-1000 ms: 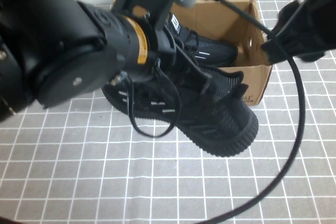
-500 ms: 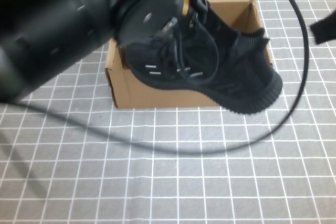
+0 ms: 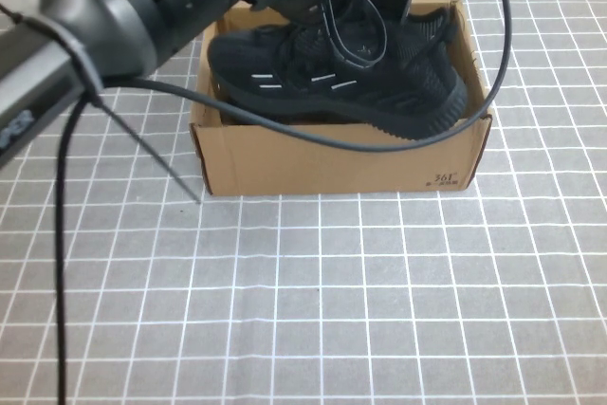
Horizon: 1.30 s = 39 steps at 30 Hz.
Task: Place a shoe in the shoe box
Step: Place the shoe in the shoe box
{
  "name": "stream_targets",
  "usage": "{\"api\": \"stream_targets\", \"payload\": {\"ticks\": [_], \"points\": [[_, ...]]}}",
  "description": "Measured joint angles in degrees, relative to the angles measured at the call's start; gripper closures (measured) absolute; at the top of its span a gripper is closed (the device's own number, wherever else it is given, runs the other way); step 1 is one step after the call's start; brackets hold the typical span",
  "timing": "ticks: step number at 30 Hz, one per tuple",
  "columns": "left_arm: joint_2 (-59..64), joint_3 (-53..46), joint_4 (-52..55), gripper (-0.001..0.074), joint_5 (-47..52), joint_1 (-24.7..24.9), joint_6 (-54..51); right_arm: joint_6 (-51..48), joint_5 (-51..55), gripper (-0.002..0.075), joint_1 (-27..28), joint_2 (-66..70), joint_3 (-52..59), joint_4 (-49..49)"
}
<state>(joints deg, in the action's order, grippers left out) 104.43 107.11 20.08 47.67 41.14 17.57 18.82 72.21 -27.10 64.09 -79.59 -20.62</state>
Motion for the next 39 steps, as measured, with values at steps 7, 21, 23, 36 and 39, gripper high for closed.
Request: {"api": "stream_targets", "payload": {"ticks": [7, 21, 23, 36, 39], "points": [[2.8, 1.6, -1.2, 0.0735, -3.4, -1.3, 0.0, 0.0, 0.0, 0.0742, 0.0, -0.4, 4.0, 0.5], [3.4, 1.8, -2.7, 0.0735, -10.2, -3.3, 0.1, 0.0, 0.0, 0.0742, 0.0, -0.4, 6.7, 0.8], [3.4, 1.8, -2.7, 0.0735, -10.9, -3.5, 0.1, 0.0, 0.0, 0.0742, 0.0, -0.4, 6.7, 0.8], [7.1, 1.8, -4.2, 0.0735, -15.5, -5.6, 1.1, 0.1, 0.0, 0.0742, 0.0, -0.4, 6.7, 0.8], [7.6, 1.8, -4.2, 0.0735, -15.8, -5.8, 1.2, 0.1, 0.0, 0.0742, 0.0, -0.4, 6.7, 0.8]]}}
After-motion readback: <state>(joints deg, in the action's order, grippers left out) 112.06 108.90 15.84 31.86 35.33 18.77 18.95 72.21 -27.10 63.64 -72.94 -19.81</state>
